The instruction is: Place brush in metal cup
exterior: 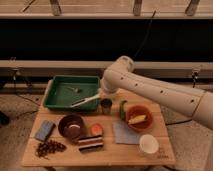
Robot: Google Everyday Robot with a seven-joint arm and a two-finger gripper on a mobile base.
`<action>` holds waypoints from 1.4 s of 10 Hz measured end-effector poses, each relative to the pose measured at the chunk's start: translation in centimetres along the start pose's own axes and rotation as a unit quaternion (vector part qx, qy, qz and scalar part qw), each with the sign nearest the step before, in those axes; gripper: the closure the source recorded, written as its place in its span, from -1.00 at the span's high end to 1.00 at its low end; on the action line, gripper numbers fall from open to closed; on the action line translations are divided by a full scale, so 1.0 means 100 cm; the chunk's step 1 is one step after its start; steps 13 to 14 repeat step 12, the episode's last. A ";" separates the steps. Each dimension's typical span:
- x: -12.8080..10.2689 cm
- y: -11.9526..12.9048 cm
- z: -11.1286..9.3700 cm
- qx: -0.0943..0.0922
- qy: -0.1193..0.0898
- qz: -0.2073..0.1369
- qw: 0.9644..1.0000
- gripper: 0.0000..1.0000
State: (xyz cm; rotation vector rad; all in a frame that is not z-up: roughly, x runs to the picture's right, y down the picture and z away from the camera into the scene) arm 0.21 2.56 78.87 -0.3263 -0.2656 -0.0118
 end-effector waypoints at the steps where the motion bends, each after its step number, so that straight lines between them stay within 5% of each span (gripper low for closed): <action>1: 0.008 0.002 0.003 -0.002 -0.001 0.009 1.000 -1.00; 5: 0.031 0.010 0.010 -0.018 0.001 0.041 0.999 -0.88; 12: 0.048 0.028 0.029 -0.047 -0.001 0.068 0.997 0.50; 14: 0.048 0.028 0.029 -0.047 -0.001 0.068 0.997 0.50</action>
